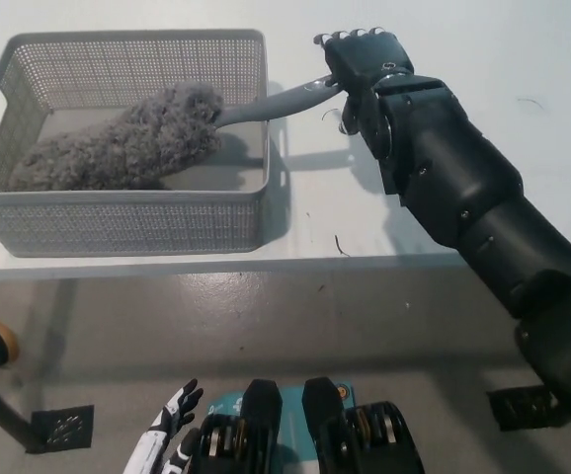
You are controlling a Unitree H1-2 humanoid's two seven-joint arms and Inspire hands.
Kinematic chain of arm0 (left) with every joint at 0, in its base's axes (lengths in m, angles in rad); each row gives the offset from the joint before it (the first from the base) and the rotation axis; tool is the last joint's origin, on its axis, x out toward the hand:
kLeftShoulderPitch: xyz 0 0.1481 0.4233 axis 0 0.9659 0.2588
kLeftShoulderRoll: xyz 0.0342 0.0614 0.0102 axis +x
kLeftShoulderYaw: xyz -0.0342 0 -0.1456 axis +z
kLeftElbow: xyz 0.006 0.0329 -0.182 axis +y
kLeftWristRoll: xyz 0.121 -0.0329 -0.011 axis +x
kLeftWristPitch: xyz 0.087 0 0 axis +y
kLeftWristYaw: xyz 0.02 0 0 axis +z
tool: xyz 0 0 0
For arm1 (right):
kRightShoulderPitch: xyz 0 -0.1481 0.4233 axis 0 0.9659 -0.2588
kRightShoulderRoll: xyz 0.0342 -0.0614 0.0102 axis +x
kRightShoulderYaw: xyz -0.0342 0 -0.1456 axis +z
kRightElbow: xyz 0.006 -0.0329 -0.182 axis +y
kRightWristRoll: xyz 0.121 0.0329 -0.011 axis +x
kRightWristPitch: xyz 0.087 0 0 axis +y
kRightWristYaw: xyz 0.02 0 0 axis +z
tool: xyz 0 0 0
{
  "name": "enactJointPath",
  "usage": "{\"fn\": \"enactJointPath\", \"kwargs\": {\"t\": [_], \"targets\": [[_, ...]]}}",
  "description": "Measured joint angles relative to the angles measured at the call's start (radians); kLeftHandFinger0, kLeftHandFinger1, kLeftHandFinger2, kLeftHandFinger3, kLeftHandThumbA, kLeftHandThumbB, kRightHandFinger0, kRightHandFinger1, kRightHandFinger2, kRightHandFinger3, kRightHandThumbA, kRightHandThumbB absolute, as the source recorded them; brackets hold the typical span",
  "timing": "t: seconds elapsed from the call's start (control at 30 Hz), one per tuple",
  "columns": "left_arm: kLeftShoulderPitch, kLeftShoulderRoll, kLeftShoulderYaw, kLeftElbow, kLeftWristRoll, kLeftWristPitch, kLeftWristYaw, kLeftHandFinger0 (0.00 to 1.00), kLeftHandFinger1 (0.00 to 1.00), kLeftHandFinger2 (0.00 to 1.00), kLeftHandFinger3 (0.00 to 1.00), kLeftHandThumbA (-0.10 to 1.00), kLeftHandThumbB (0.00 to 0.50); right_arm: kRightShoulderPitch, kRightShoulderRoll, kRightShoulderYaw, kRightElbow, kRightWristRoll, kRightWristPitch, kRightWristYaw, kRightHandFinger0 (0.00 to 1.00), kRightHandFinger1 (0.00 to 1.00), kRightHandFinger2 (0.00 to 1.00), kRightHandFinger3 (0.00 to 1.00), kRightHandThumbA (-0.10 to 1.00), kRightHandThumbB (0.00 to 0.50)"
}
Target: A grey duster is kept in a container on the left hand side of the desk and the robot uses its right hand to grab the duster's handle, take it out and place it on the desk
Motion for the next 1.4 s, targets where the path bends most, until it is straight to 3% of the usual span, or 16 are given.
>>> {"fn": "enactJointPath", "kwargs": {"t": [0.5, 0.67, 0.77, 1.0, 1.1, 1.27, 1.3, 1.33, 1.37, 1.4], "targets": [[-0.002, 0.006, -0.01, 0.001, -0.006, -0.001, -0.013, 1.0, 1.0, 1.0, 1.0, 0.91, 0.194, -0.016, 0.044, -0.003, -0.065, 0.02, 0.014, 0.0, 1.0, 1.0, 1.0, 1.0, 0.79, 0.5], [-0.001, 0.007, -0.012, 0.0, -0.013, -0.001, -0.02, 1.0, 1.0, 1.0, 1.0, 0.91, 0.2, -0.032, 0.062, 0.003, -0.068, 0.02, 0.021, 0.0, 1.0, 1.0, 1.0, 1.0, 0.84, 0.5], [-0.001, 0.008, -0.012, 0.0, -0.013, -0.001, -0.024, 1.0, 1.0, 1.0, 1.0, 0.92, 0.199, -0.033, 0.073, 0.011, -0.052, 0.02, 0.021, 0.0, 1.0, 1.0, 1.0, 1.0, 0.8, 0.5], [-0.002, 0.013, -0.012, -0.001, -0.013, -0.002, -0.026, 1.0, 1.0, 1.0, 1.0, 0.92, 0.198, -0.034, 0.087, 0.021, 0.042, 0.02, 0.017, -0.009, 1.0, 1.0, 1.0, 1.0, 0.84, 0.5], [-0.003, 0.014, -0.013, -0.001, -0.012, -0.002, -0.028, 1.0, 1.0, 1.0, 1.0, 0.92, 0.22, -0.034, 0.092, 0.027, 0.098, 0.021, 0.011, -0.026, 1.0, 1.0, 1.0, 1.0, 0.85, 0.5], [-0.011, 0.014, -0.013, -0.001, -0.012, -0.002, -0.03, 1.0, 1.0, 1.0, 1.0, 0.91, 0.207, -0.034, 0.106, 0.027, 0.174, 0.028, 0.0, -0.064, 1.0, 1.0, 1.0, 1.0, 0.8, 0.5], [-0.013, 0.014, -0.014, -0.001, -0.012, -0.002, -0.032, 1.0, 1.0, 1.0, 1.0, 0.91, 0.208, -0.034, 0.112, 0.028, 0.202, 0.032, -0.006, -0.083, 0.96, 0.8, 0.75, 1.0, 0.52, 0.5], [-0.014, 0.014, -0.014, -0.001, -0.012, -0.002, -0.033, 1.0, 1.0, 1.0, 1.0, 0.91, 0.202, -0.035, 0.116, 0.028, 0.216, 0.034, -0.01, -0.093, 0.31, 0.34, 0.48, 1.0, 0.37, 0.388], [-0.015, 0.014, -0.015, -0.001, -0.013, -0.002, -0.034, 1.0, 1.0, 1.0, 1.0, 0.93, 0.199, -0.035, 0.121, 0.024, 0.239, 0.04, -0.016, -0.117, 0.01, 0.02, 0.18, 0.56, -0.08, 0.323], [-0.016, 0.014, -0.015, -0.001, -0.012, -0.002, -0.035, 1.0, 1.0, 1.0, 1.0, 0.93, 0.2, -0.032, 0.124, 0.018, 0.247, 0.045, -0.021, -0.137, 0.0, 0.0, 0.19, 0.39, -0.1, 0.278]]}}
